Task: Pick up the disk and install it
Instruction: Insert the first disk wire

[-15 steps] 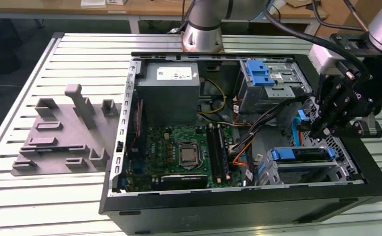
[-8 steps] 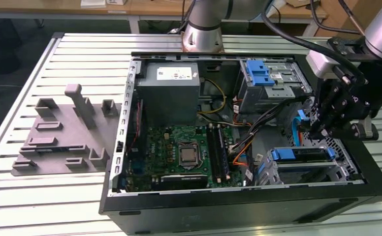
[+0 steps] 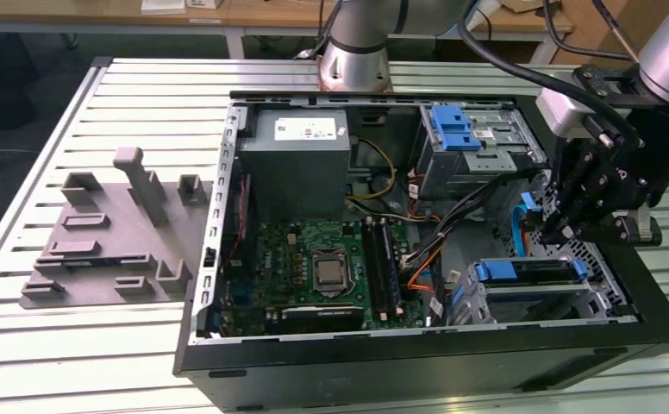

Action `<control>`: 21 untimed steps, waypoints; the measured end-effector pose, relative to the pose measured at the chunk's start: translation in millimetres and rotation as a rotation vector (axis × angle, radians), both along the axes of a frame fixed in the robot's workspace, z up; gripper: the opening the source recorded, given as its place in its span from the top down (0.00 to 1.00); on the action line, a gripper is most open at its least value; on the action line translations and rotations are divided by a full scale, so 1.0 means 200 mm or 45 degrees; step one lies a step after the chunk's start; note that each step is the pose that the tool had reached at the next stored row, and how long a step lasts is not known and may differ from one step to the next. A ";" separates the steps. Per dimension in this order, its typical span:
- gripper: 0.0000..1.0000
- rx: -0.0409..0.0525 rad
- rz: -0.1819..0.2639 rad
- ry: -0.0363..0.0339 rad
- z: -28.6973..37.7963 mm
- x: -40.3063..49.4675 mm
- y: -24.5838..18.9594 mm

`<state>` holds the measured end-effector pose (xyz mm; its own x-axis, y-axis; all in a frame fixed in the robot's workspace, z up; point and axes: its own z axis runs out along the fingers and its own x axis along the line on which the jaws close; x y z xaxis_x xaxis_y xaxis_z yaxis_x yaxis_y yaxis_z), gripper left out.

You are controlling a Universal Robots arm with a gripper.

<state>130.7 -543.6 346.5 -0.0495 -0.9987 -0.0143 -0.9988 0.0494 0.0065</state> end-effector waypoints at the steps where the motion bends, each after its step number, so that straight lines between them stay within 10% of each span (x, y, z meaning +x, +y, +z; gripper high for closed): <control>1: 0.84 0.000 0.000 0.0001 0.000 0.000 0.000; 12: 0.84 -0.004 -0.020 0.0001 -0.017 -0.006 -0.065; 21: 0.84 -0.004 -0.019 0.0008 -0.045 -0.006 -0.076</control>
<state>129.4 -558.9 337.5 -0.0647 -0.9978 -0.0112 -0.9979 0.0647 0.0070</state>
